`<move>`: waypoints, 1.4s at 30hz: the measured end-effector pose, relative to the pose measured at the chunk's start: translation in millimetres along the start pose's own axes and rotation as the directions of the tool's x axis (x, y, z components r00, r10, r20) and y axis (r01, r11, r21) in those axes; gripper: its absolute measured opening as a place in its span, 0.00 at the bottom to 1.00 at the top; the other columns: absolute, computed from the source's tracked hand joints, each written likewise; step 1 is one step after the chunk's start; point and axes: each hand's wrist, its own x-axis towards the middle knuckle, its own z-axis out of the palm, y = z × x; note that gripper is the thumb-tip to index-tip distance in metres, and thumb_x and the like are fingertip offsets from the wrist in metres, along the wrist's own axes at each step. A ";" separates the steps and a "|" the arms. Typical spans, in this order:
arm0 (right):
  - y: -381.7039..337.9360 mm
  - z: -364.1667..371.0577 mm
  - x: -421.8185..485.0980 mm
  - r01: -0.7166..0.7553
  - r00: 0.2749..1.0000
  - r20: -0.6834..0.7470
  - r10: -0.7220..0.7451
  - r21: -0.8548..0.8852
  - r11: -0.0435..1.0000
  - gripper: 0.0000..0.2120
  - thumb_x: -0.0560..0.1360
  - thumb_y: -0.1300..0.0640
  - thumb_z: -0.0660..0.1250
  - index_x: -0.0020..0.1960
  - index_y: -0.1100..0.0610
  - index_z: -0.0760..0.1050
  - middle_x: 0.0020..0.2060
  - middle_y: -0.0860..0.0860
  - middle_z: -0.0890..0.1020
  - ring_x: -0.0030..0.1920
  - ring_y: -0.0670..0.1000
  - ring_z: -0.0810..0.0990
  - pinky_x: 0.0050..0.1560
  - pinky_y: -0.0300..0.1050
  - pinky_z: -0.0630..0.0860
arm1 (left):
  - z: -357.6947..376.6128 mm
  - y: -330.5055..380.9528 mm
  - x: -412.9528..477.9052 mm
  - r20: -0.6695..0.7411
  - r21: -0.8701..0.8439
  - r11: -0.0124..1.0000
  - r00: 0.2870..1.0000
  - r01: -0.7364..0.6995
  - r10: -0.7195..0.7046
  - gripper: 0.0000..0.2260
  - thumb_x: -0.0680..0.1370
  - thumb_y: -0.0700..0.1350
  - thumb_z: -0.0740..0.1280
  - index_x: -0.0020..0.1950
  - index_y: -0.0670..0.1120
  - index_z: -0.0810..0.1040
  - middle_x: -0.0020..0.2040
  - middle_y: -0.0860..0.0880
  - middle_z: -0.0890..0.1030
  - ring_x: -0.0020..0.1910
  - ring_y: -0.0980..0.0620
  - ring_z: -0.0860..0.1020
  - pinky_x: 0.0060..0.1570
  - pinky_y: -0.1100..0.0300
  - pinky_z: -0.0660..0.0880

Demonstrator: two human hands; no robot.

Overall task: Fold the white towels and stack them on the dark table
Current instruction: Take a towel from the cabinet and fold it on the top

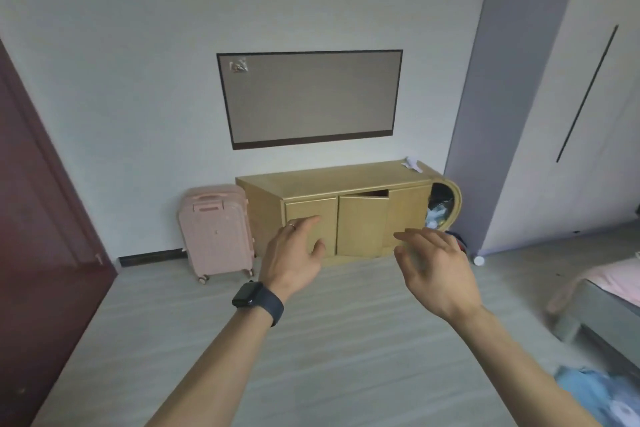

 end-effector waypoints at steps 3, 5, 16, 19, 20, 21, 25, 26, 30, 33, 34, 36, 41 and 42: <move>34.0 17.2 47.4 -0.037 0.999 0.004 0.037 -0.031 0.999 0.13 0.78 0.45 0.62 0.60 0.44 0.79 0.60 0.41 0.80 0.65 0.52 0.72 0.58 0.56 0.75 | 29.9 -4.2 59.5 0.013 -0.009 1.000 1.000 -0.027 0.027 0.21 0.80 0.49 0.62 0.74 0.53 0.68 0.72 0.51 0.72 0.70 0.50 0.70 0.68 0.56 0.68; 57.5 31.4 80.3 -0.053 0.999 -0.008 0.053 -0.055 0.997 0.15 0.78 0.43 0.59 0.60 0.43 0.79 0.59 0.41 0.80 0.64 0.52 0.72 0.58 0.56 0.75 | 47.9 -11.0 101.6 0.023 -0.013 0.999 0.999 -0.042 0.042 0.21 0.81 0.49 0.62 0.74 0.54 0.68 0.72 0.52 0.71 0.70 0.51 0.70 0.68 0.56 0.68; 173.1 97.2 255.4 -0.193 0.980 -0.077 0.184 -0.143 0.971 0.11 0.76 0.50 0.69 0.58 0.44 0.79 0.56 0.44 0.82 0.60 0.55 0.75 0.53 0.54 0.77 | 141.8 -35.5 326.0 0.125 -0.028 0.997 0.989 -0.077 0.080 0.21 0.81 0.52 0.61 0.75 0.56 0.67 0.72 0.53 0.71 0.71 0.51 0.69 0.69 0.54 0.68; 211.9 121.6 294.9 -0.208 0.976 -0.087 0.197 -0.135 0.969 0.11 0.75 0.49 0.70 0.57 0.45 0.79 0.55 0.45 0.82 0.59 0.57 0.76 0.52 0.54 0.77 | 178.5 -34.0 381.7 0.152 -0.029 0.994 0.983 -0.104 0.107 0.21 0.81 0.52 0.61 0.74 0.56 0.67 0.72 0.53 0.71 0.71 0.51 0.69 0.68 0.54 0.69; 226.2 130.7 308.4 -0.206 0.977 -0.088 0.195 -0.136 0.969 0.11 0.75 0.49 0.70 0.57 0.45 0.79 0.55 0.45 0.82 0.59 0.57 0.76 0.52 0.54 0.77 | 191.7 -33.3 400.1 0.159 -0.029 0.993 0.981 -0.112 0.115 0.21 0.81 0.52 0.61 0.74 0.56 0.67 0.72 0.53 0.72 0.70 0.51 0.69 0.68 0.54 0.69; 240.7 139.8 322.3 -0.205 0.977 -0.091 0.194 -0.137 0.969 0.11 0.75 0.49 0.70 0.57 0.45 0.79 0.55 0.46 0.83 0.59 0.57 0.77 0.52 0.55 0.77 | 204.7 -32.7 418.3 0.164 -0.026 0.993 0.979 -0.119 0.121 0.21 0.81 0.52 0.61 0.74 0.57 0.67 0.71 0.53 0.72 0.70 0.52 0.70 0.68 0.54 0.70; 297.9 175.8 386.0 -0.231 0.971 -0.082 0.224 -0.087 0.969 0.13 0.76 0.50 0.70 0.60 0.46 0.79 0.55 0.46 0.83 0.60 0.58 0.76 0.55 0.57 0.77 | 251.8 -33.3 496.7 0.167 -0.014 0.992 0.978 -0.129 0.129 0.20 0.81 0.51 0.61 0.73 0.56 0.69 0.71 0.54 0.72 0.69 0.53 0.70 0.66 0.57 0.69; 311.7 183.9 404.1 -0.237 0.970 -0.066 0.233 -0.075 0.969 0.13 0.76 0.49 0.69 0.60 0.46 0.79 0.55 0.47 0.83 0.61 0.57 0.75 0.56 0.57 0.76 | 262.4 -33.8 518.2 0.164 -0.008 0.993 0.979 -0.120 0.119 0.20 0.81 0.51 0.61 0.73 0.55 0.69 0.71 0.53 0.72 0.69 0.53 0.70 0.66 0.58 0.69; 366.6 215.7 473.2 -0.232 0.973 -0.017 0.232 -0.059 0.971 0.14 0.76 0.49 0.68 0.62 0.47 0.79 0.57 0.48 0.83 0.61 0.56 0.75 0.54 0.57 0.77 | 299.6 -36.0 596.3 0.170 0.021 0.995 0.981 -0.095 0.090 0.20 0.81 0.50 0.62 0.73 0.54 0.69 0.71 0.52 0.72 0.69 0.52 0.71 0.67 0.58 0.69; 401.7 242.4 520.6 -0.248 0.967 0.039 0.251 -0.057 0.967 0.15 0.77 0.48 0.67 0.63 0.47 0.78 0.58 0.48 0.82 0.62 0.56 0.74 0.57 0.58 0.76 | 327.3 -44.5 647.9 0.170 0.008 0.998 0.984 -0.055 0.053 0.20 0.81 0.50 0.61 0.73 0.55 0.69 0.71 0.53 0.72 0.69 0.52 0.70 0.68 0.54 0.69; 412.2 252.7 534.4 -0.252 0.965 0.058 0.255 -0.059 0.966 0.15 0.77 0.48 0.66 0.63 0.47 0.78 0.58 0.48 0.82 0.63 0.56 0.74 0.57 0.58 0.76 | 337.1 -49.1 663.9 0.171 0.005 0.999 0.985 -0.039 0.038 0.19 0.81 0.50 0.62 0.73 0.55 0.69 0.71 0.53 0.72 0.69 0.51 0.70 0.68 0.53 0.69; 433.7 275.6 561.9 -0.252 0.963 0.083 0.256 -0.055 0.966 0.15 0.77 0.47 0.66 0.63 0.46 0.78 0.58 0.48 0.82 0.64 0.56 0.74 0.58 0.58 0.75 | 360.9 -62.1 697.5 0.173 -0.006 1.000 0.985 -0.010 0.011 0.19 0.81 0.50 0.62 0.73 0.54 0.70 0.70 0.53 0.73 0.69 0.51 0.71 0.67 0.51 0.70; 494.1 346.3 628.4 -0.308 0.932 0.186 0.312 -0.055 0.950 0.17 0.78 0.45 0.65 0.65 0.46 0.77 0.62 0.47 0.80 0.68 0.53 0.70 0.62 0.59 0.74 | 436.6 -103.5 777.4 0.216 -0.050 0.997 0.975 0.067 -0.055 0.20 0.80 0.51 0.62 0.73 0.53 0.71 0.69 0.53 0.73 0.68 0.53 0.71 0.67 0.52 0.70; 506.2 361.6 641.2 -0.314 0.925 0.204 0.320 -0.061 0.947 0.17 0.78 0.45 0.65 0.65 0.46 0.77 0.62 0.47 0.80 0.68 0.53 0.70 0.63 0.59 0.74 | 453.1 -112.9 793.8 0.228 -0.055 0.995 0.971 0.082 -0.067 0.20 0.80 0.51 0.62 0.73 0.53 0.70 0.69 0.54 0.73 0.68 0.54 0.71 0.67 0.52 0.70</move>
